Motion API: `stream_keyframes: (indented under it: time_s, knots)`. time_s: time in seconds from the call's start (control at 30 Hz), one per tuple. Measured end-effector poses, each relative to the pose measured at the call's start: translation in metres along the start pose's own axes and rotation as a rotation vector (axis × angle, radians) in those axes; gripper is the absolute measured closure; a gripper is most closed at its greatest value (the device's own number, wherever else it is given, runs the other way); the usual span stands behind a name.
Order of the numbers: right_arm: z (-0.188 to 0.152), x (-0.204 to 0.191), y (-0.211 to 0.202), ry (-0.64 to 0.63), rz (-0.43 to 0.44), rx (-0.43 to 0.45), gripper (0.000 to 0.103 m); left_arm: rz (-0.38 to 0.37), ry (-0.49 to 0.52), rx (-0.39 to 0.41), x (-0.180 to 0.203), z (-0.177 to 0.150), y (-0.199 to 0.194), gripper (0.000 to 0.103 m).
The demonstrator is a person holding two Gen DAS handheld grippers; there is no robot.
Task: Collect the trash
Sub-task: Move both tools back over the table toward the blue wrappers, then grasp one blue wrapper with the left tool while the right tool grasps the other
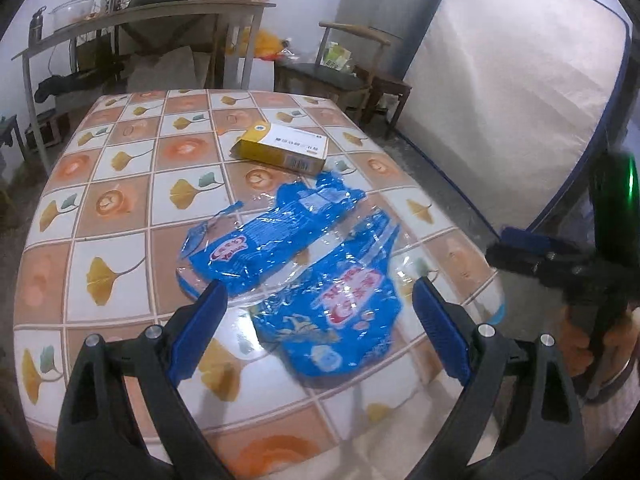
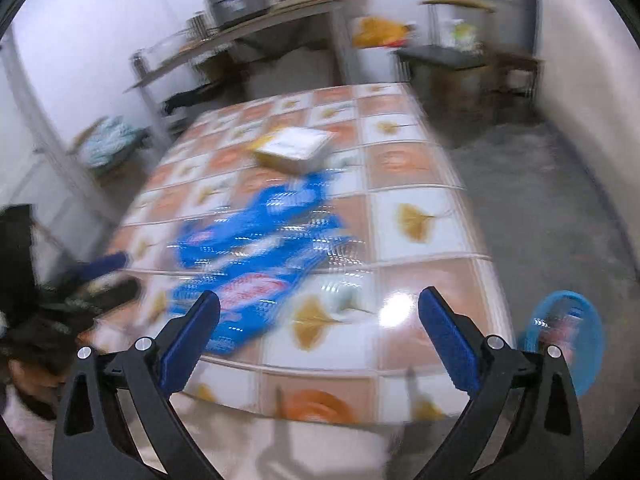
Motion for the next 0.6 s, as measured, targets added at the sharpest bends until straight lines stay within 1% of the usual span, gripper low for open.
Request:
stream_keyframes:
  time_s: [0.07, 0.17, 0.23, 0.27, 0.3, 0.33, 0.4, 0.43, 0.47, 0.6]
  knots:
    - [0.010, -0.011, 0.014, -0.035, 0.056, 0.004, 0.007, 0.016, 0.031, -0.012, -0.002, -0.005, 0.006, 0.014]
    - [0.021, -0.023, 0.040, -0.069, 0.088, -0.016, 0.008, 0.031, 0.085, -0.036, -0.003, -0.010, 0.016, 0.014]
    - [0.027, -0.027, 0.062, -0.079, 0.074, -0.042, 0.019, 0.040, 0.114, -0.063, -0.004, -0.013, 0.025, 0.014]
    - [0.028, -0.027, 0.068, -0.086, 0.066, -0.052, 0.020, 0.051, 0.133, -0.081, -0.003, -0.016, 0.030, 0.015]
    - [0.030, -0.027, 0.076, -0.092, 0.056, -0.062, 0.024, 0.054, 0.150, -0.093, -0.002, -0.018, 0.033, 0.020]
    - [0.030, -0.026, 0.085, -0.093, 0.042, -0.078, 0.031, 0.053, 0.160, -0.101, -0.001, -0.019, 0.036, 0.022]
    - [0.031, -0.024, 0.097, -0.088, 0.026, -0.104, 0.038, 0.057, 0.179, -0.123, 0.000, -0.023, 0.042, 0.029]
    - [0.030, -0.023, 0.103, -0.087, 0.017, -0.115, 0.041, 0.059, 0.187, -0.132, 0.000, -0.023, 0.045, 0.031]
    - [0.029, -0.021, 0.107, -0.086, 0.009, -0.121, 0.043, 0.066, 0.195, -0.144, 0.000, -0.025, 0.048, 0.035]
    - [0.024, -0.015, 0.115, -0.075, -0.019, -0.142, 0.057, 0.070, 0.195, -0.196, -0.003, -0.033, 0.061, 0.052]
Point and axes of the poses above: each gripper's, at about its wrist camera, not at the fingertips, and y roughly the way its jaws point, x to its right, z to its top, the point moved 3 cm from there along y, roughly the way its jaws point, and after that the axes turned 7 degrees about x, right-handed, at the moved point
